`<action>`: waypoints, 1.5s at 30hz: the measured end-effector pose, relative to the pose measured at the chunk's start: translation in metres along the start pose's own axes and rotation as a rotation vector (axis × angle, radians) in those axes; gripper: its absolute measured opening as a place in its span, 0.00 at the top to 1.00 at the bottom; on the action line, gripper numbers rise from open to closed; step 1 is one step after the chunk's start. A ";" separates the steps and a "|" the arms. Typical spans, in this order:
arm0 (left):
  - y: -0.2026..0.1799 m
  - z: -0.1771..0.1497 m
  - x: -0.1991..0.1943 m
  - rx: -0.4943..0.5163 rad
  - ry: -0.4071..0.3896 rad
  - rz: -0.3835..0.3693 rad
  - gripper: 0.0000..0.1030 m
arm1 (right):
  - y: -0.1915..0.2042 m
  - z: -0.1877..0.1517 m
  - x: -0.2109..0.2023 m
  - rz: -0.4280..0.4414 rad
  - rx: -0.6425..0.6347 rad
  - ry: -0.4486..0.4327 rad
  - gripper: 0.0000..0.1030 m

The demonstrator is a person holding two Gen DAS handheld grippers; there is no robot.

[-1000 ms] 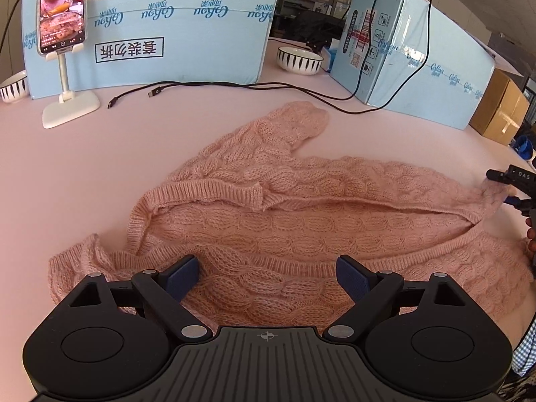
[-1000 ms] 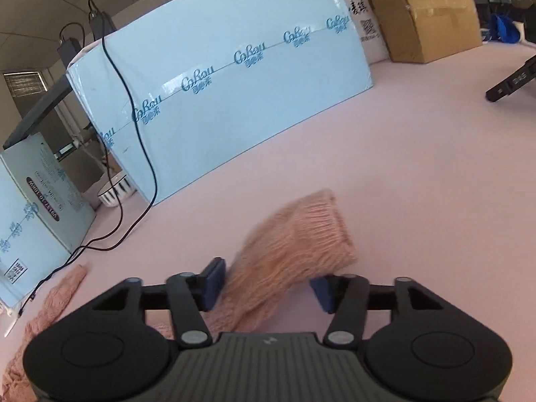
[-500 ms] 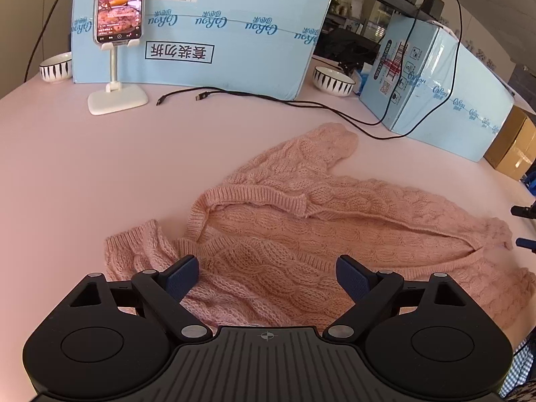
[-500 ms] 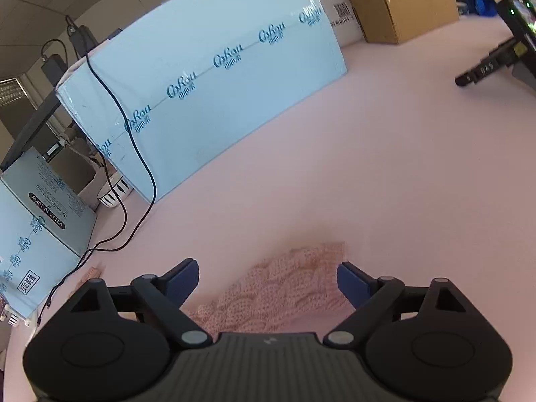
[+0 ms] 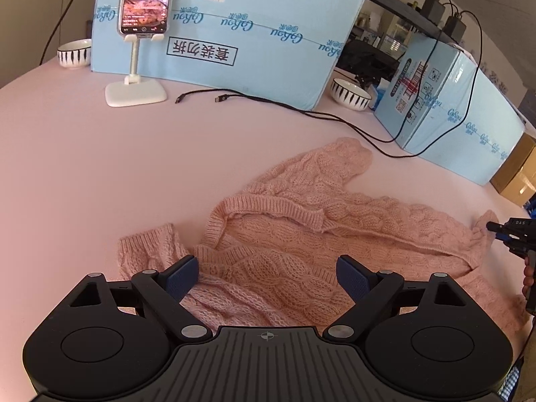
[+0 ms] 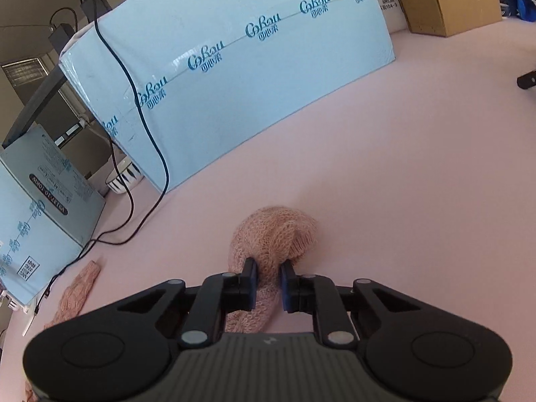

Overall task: Fold clothes
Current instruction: 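Grasp the sweater edge with the right gripper and straighten it on the table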

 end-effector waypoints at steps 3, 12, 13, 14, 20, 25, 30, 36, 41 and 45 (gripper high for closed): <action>0.007 0.001 -0.004 -0.014 -0.003 0.013 0.11 | -0.020 -0.002 0.006 -0.003 0.033 0.000 0.82; 0.000 -0.002 -0.020 -0.010 -0.056 -0.021 0.11 | -0.029 -0.016 -0.091 0.097 -0.046 -0.101 0.22; -0.003 -0.003 -0.021 0.001 -0.058 -0.024 0.11 | -0.031 -0.027 -0.110 0.068 -0.073 -0.084 0.22; -0.006 -0.003 -0.022 0.013 -0.059 -0.027 0.11 | -0.032 -0.036 -0.122 0.050 -0.094 -0.069 0.22; -0.013 -0.015 -0.019 0.047 -0.024 0.001 0.11 | -0.054 -0.090 -0.172 -0.030 -0.092 -0.008 0.23; -0.006 -0.031 -0.016 0.027 0.021 0.005 0.11 | -0.052 -0.099 -0.158 -0.025 -0.112 -0.018 0.91; 0.007 -0.037 -0.026 0.018 0.009 0.024 0.11 | -0.048 -0.073 -0.162 -0.059 -0.111 -0.145 0.92; 0.016 -0.035 -0.029 -0.007 -0.003 0.035 0.11 | -0.080 -0.077 -0.151 -0.083 -0.074 -0.081 0.80; 0.012 -0.030 -0.019 -0.024 0.021 0.004 0.11 | -0.073 -0.067 -0.172 -0.034 -0.022 -0.173 0.28; 0.005 -0.029 -0.017 0.005 0.025 -0.002 0.11 | -0.044 -0.050 -0.175 0.109 -0.011 -0.198 0.28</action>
Point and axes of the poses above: each gripper's, at about its wrist camera, not at the fingertips, and x roughly the way its jaws point, y to its left, z to its top, the point moved 5 cm from there along x, roughly the way its jaws point, and after that the axes turned 7 degrees about z, right-handed, at the moved point
